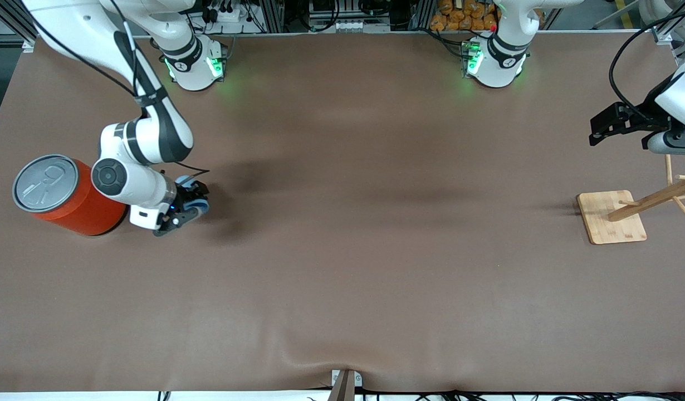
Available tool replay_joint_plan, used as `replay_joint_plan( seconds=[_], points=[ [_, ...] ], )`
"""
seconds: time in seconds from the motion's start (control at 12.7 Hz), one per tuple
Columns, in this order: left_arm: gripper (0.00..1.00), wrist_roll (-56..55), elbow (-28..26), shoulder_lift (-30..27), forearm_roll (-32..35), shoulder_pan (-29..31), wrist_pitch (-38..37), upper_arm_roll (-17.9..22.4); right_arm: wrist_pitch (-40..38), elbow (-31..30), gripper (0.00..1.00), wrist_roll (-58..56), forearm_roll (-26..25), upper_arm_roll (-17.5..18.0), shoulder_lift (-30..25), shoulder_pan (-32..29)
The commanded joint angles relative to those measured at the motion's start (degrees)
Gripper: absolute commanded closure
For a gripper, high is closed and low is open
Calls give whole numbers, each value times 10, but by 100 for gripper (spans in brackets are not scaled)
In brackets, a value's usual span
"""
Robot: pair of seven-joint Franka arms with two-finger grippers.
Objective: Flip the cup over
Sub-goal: 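Lower the right gripper over the blue cup and grasp it, then lift the blue cup with the right gripper and carry it mid-table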
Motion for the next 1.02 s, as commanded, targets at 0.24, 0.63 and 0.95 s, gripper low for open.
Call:
replay_joint_plan(
  seconds=[0.24,0.63,0.95],
  points=[
    [0,14,7,2,-5,4,-4,-3,-15,290,100,1,-30,50,168,121],
    [0,14,7,2,-6,5,-4,-2,0,436,100,-92,-109,51,259,232],
    [0,14,7,2,-6,8,-4,-2,8,492,100,-146,-139,20,322,338]
  ],
)
